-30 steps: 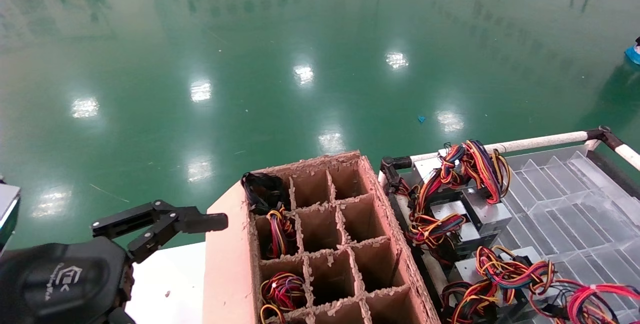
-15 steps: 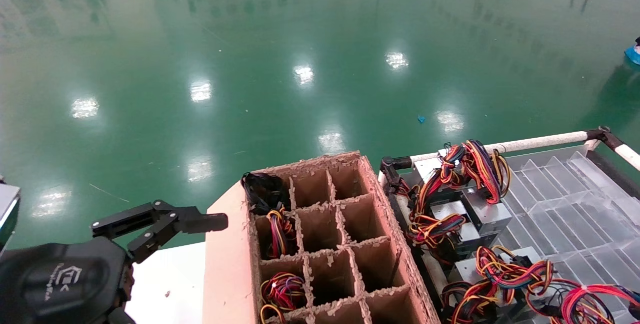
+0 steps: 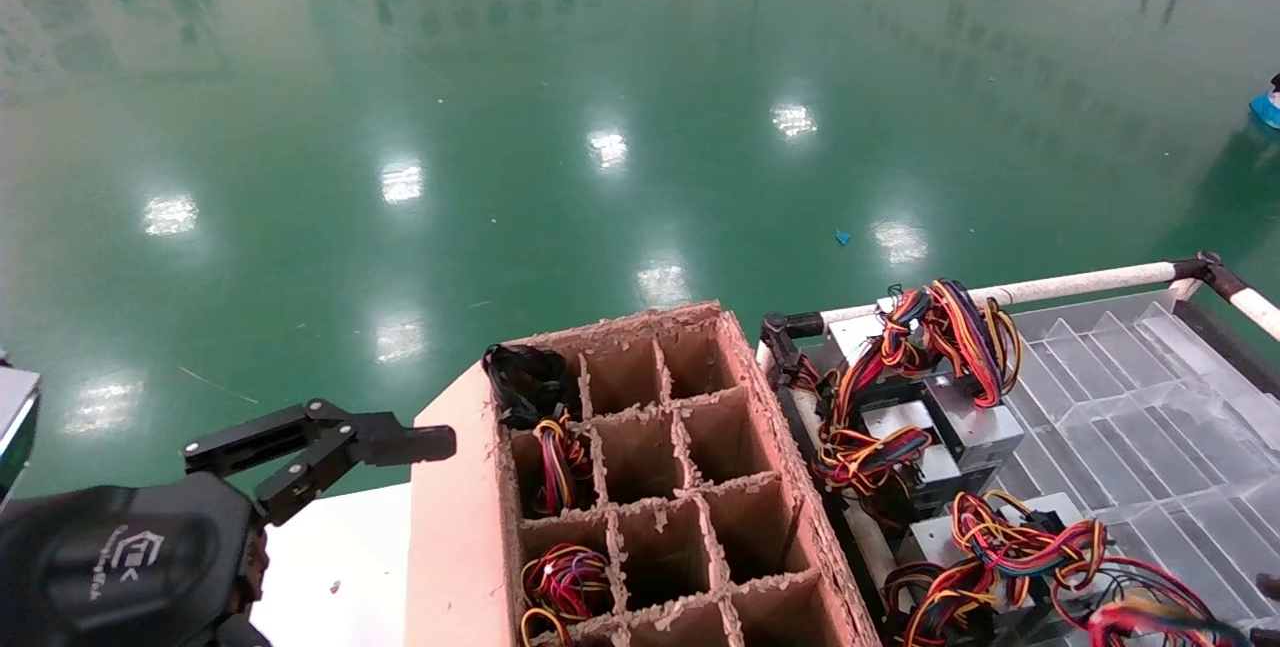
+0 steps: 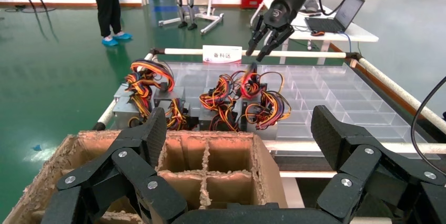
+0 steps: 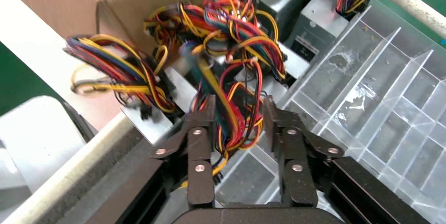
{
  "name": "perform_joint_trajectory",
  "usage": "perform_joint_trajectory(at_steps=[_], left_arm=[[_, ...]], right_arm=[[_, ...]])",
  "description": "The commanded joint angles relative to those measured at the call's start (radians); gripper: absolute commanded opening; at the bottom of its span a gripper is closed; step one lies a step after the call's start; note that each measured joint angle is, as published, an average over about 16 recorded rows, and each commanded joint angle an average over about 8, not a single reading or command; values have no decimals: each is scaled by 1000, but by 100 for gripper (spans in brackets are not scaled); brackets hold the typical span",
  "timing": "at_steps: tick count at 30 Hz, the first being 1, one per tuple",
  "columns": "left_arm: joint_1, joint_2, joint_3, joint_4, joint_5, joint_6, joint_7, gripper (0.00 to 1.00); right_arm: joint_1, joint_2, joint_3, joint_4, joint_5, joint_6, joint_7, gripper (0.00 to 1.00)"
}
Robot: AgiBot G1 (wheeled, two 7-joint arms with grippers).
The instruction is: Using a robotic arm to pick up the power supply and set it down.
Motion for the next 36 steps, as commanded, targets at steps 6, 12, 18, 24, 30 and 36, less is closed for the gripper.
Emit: perform_joint_trajectory(at_steps=[6,12,18,24,30,36], left_arm=[[0,0,0,0,0,0,0,100],[0,0,0,1,0,0,0,100],[0,0,0,1,0,0,0,100],[0,0,0,1,0,0,0,100],[0,0,0,1,0,0,0,100],[0,0,0,1,0,0,0,100]], right_arm=[[-20,13,-11,9,126,-10,49,100],[-52,-13,21,36,166,-7,61,100],[-99,-62,80,82,178,3,70,100],[-147,-112,139,127,190,13,80,100],[-194,-162,198,173,201,23,90,100],[-234,-204,248,211,211,31,98,100]])
